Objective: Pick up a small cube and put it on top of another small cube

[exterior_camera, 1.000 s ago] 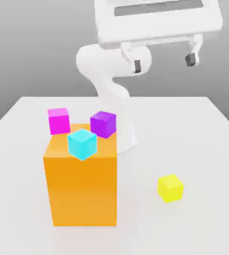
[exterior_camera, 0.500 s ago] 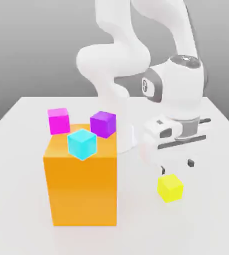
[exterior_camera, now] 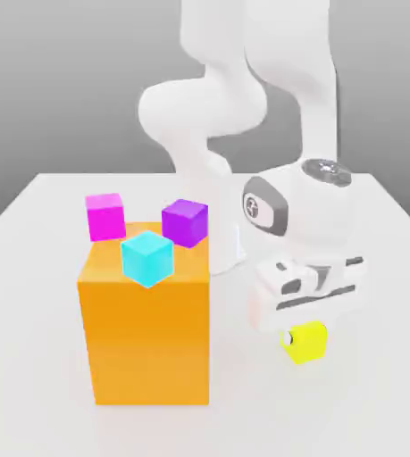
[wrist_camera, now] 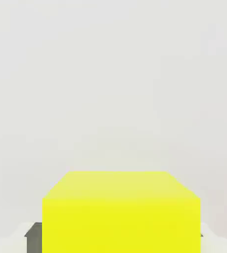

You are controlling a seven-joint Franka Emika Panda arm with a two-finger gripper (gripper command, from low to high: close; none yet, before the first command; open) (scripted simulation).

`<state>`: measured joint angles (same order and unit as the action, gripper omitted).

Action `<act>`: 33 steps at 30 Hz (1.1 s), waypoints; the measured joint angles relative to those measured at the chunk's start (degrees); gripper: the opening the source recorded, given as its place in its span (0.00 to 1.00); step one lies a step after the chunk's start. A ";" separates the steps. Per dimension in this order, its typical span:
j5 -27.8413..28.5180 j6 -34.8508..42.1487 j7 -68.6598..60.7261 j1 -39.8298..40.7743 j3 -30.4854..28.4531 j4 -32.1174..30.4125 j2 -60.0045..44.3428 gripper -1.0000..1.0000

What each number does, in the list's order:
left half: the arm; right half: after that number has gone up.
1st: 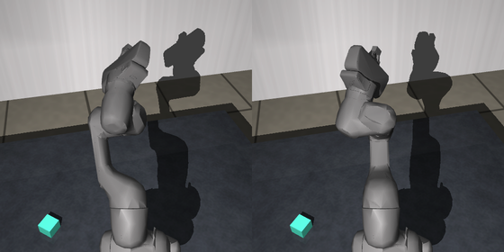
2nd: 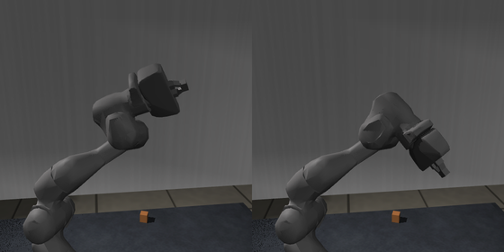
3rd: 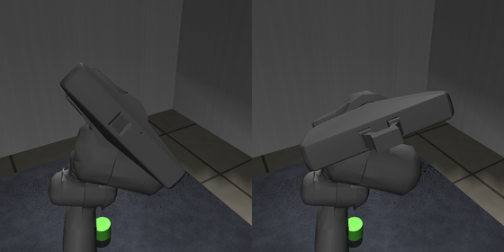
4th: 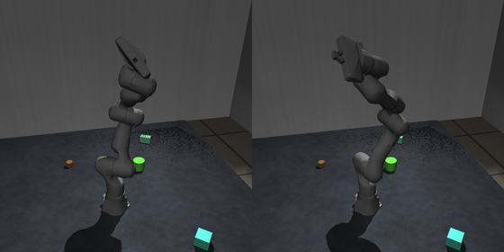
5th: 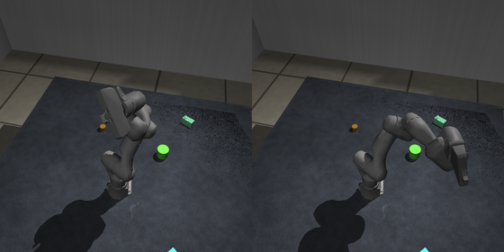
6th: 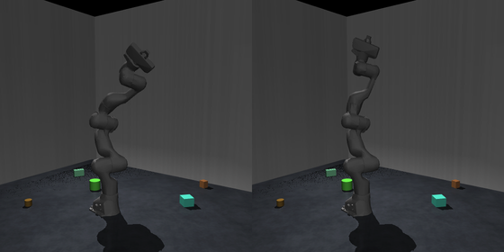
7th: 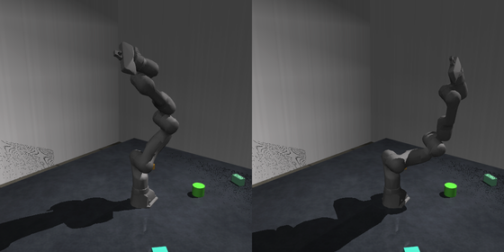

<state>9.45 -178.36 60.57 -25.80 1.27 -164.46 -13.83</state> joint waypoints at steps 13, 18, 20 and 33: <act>-9.78 15.07 -10.32 2.01 4.54 -1.78 17.14 0.00; -9.46 25.61 -23.05 3.76 -0.61 1.99 24.28 0.00; -8.19 30.06 -27.67 5.21 -2.70 3.58 27.35 0.00; 3.06 60.35 -50.62 19.90 -15.60 11.73 50.40 0.00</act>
<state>12.50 -118.01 9.95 -5.91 -14.33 -152.73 36.56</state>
